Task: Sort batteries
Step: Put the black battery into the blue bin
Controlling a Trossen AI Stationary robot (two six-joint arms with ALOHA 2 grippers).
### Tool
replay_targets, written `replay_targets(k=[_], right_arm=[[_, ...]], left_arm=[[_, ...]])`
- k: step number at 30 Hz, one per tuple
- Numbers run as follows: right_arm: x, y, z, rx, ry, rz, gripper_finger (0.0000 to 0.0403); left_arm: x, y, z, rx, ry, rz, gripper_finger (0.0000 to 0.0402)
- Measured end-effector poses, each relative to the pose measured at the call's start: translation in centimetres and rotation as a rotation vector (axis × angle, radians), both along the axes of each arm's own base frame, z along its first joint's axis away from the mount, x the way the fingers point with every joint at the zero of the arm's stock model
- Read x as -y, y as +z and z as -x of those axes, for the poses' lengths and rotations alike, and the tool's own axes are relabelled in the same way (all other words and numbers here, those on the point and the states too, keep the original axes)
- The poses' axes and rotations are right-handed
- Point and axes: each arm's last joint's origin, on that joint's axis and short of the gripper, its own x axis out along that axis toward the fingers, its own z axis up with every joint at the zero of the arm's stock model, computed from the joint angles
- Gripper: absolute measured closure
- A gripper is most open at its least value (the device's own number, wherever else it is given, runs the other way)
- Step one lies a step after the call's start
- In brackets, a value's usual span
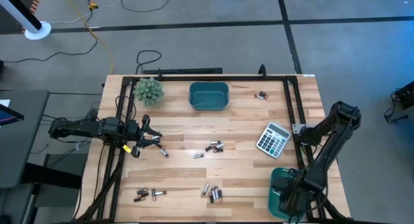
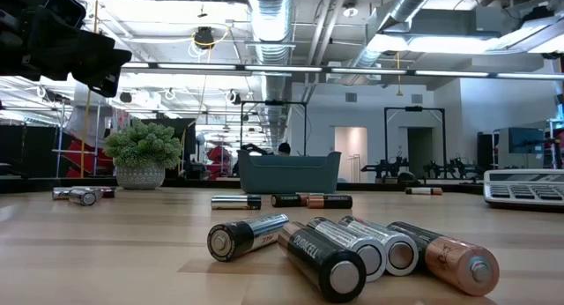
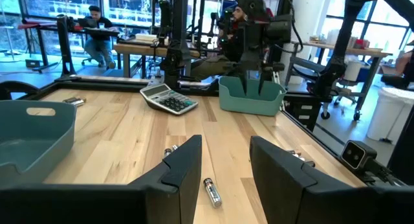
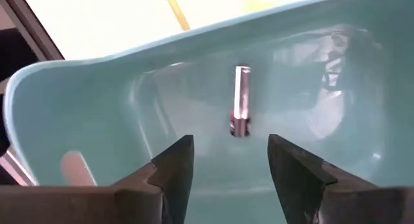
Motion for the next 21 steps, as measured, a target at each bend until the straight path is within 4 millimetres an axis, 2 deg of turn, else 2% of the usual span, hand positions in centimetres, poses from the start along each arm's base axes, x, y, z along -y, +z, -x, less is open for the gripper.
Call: replay_targets(k=[13,21], right_arm=[[2.8,3.6,1.6,0.014,0.000,-0.013,0.0210],[3.2,4.1,1.8,0.039,0.072,-0.022,0.0211]], left_arm=[[0.0,0.0,0.0,0.000,0.000,0.000,0.0274],[0.0,0.0,0.0,0.000,0.000,0.000,0.0274]])
